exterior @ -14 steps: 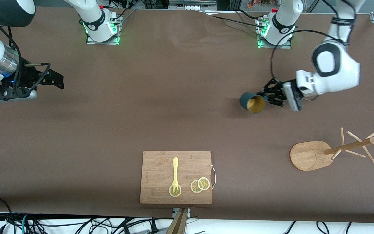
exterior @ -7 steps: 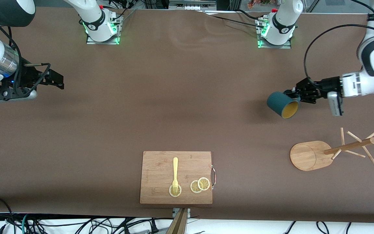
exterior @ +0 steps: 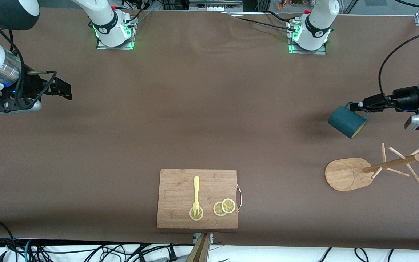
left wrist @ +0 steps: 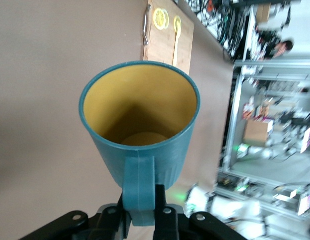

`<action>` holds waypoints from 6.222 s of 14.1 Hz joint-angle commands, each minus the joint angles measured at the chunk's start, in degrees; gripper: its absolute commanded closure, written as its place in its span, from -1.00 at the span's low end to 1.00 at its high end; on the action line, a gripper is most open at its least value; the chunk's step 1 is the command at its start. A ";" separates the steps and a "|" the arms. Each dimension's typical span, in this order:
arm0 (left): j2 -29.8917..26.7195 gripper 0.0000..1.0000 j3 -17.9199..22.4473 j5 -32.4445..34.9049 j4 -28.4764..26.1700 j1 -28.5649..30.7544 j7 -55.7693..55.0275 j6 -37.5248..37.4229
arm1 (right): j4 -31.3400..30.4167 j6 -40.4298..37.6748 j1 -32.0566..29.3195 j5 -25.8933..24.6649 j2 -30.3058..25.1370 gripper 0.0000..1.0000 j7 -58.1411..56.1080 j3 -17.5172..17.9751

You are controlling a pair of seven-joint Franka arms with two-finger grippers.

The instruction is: Pass cup and hang on rack

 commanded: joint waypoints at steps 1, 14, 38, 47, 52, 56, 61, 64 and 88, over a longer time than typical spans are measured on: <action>2.58 1.00 1.29 -3.52 1.63 1.89 -3.66 -5.04 | 0.29 0.09 -0.01 -0.88 -0.02 -1.00 -0.70 0.24; 16.02 1.00 4.46 -22.33 8.75 7.60 -3.39 -17.18 | 0.29 0.09 -0.01 -0.88 -0.02 -1.00 -0.70 0.24; 32.81 1.00 4.63 -30.77 21.66 14.02 3.02 -24.39 | 0.29 0.09 0.07 -0.88 -0.02 -1.00 -0.70 0.24; 36.77 -1.00 4.55 -32.53 25.10 14.64 8.53 -26.15 | 0.29 0.09 0.07 -0.79 -0.02 -1.00 -0.70 0.24; 34.76 -1.00 4.72 -31.31 25.01 14.29 8.91 -27.20 | 0.29 0.09 0.07 -0.79 -0.02 -1.00 -0.70 0.24; 29.41 -1.00 4.72 -23.85 24.49 13.85 9.00 -27.29 | 0.29 0.09 0.07 -0.79 -0.02 -1.00 -0.70 0.24; 20.80 -1.00 4.72 -6.65 21.77 13.41 9.79 -28.25 | 0.29 0.09 0.07 -0.79 -0.02 -1.00 -0.70 0.24; 15.43 -1.00 4.72 3.47 22.72 9.30 9.18 -26.86 | 0.29 0.09 0.07 -0.79 -0.02 -1.00 -0.70 0.24; -3.30 -1.00 -11.54 53.00 34.24 -12.87 -29.10 -6.10 | 0.29 0.09 0.07 -0.70 -0.02 -1.00 -0.70 0.24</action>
